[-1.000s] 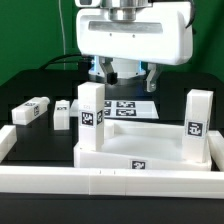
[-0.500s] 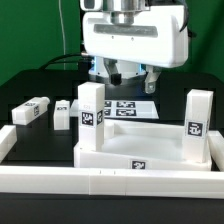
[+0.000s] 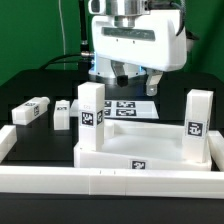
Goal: Assemble desk
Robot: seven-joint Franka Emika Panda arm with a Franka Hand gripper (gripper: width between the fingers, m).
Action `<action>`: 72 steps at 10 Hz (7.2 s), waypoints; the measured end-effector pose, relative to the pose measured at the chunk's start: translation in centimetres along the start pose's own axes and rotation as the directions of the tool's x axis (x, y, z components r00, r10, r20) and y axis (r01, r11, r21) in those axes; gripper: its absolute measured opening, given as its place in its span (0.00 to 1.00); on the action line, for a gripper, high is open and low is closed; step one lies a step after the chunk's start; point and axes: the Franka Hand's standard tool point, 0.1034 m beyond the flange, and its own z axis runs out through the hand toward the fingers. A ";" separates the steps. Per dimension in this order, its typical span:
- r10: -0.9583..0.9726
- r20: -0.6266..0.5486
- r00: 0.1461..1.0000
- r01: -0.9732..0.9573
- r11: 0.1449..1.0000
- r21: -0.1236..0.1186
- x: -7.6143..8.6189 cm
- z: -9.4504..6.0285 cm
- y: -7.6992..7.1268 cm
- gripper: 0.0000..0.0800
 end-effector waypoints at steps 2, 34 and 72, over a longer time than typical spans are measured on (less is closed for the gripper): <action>0.221 0.009 0.975 -0.221 0.975 -0.001 -0.4 1.4 0.6 0.81; 0.509 -0.008 0.861 -0.506 0.855 -0.110 -2.2 8.2 3.4 0.08; -0.865 0.210 -0.456 0.870 -0.483 -0.101 5.0 7.4 -0.2 0.08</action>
Offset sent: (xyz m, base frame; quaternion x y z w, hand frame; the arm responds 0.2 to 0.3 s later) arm 0.0000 0.0000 0.0000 0.0000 0.0000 0.1938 0.9810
